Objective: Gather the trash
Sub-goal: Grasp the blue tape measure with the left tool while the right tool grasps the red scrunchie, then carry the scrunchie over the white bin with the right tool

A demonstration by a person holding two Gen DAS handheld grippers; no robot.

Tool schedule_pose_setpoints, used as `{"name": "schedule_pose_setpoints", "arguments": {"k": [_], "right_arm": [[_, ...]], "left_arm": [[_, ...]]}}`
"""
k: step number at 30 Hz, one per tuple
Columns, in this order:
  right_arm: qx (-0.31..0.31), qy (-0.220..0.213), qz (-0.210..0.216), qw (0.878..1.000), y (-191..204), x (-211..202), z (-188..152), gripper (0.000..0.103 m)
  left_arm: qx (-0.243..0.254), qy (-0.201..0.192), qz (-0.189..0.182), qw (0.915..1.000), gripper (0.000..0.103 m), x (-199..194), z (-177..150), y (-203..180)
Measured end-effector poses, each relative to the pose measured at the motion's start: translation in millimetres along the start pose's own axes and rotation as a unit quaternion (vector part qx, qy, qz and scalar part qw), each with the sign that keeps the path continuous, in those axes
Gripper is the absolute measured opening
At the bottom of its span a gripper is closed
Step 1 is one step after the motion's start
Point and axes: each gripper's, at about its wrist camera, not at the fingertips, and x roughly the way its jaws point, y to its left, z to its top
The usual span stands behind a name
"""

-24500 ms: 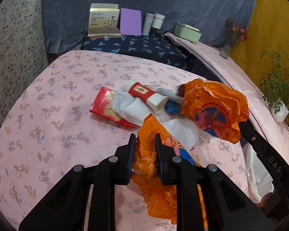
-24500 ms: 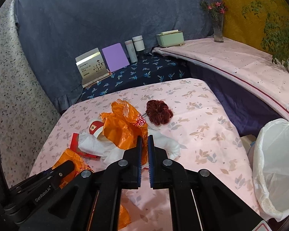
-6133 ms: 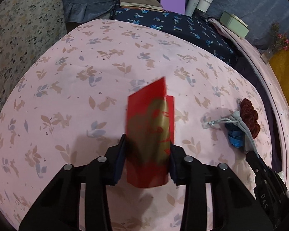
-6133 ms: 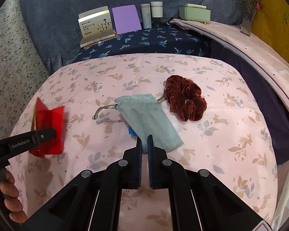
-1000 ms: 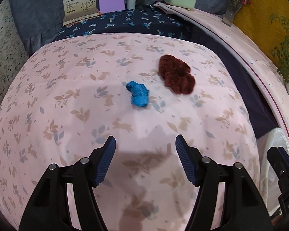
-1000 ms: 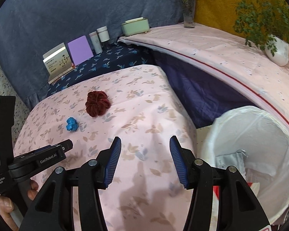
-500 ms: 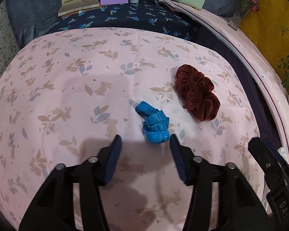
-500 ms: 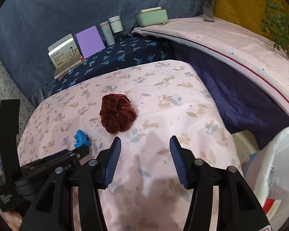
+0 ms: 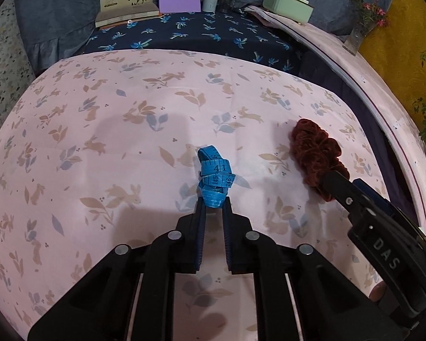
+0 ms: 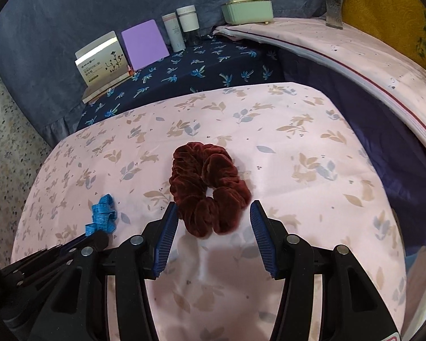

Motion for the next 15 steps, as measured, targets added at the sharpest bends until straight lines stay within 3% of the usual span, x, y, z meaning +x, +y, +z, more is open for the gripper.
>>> {"name": "schedule_pose_setpoints", "arguments": {"k": [5, 10, 15], "right_arm": [[0.005, 0.012, 0.001, 1.000, 2.1, 12.5, 0.9, 0.051], [0.012, 0.018, 0.004, 1.000, -0.6, 13.2, -3.9, 0.027], [0.014, 0.012, 0.003, 1.000, -4.3, -1.2, -10.3, 0.023]], "left_arm": [[0.002, 0.002, 0.002, 1.0000, 0.011, 1.2, 0.4, 2.1], [0.003, 0.005, 0.004, 1.0000, 0.011, 0.6, -3.7, 1.9], [0.010, 0.004, 0.003, 0.9999, 0.010, -7.8, -11.7, -5.1]]}}
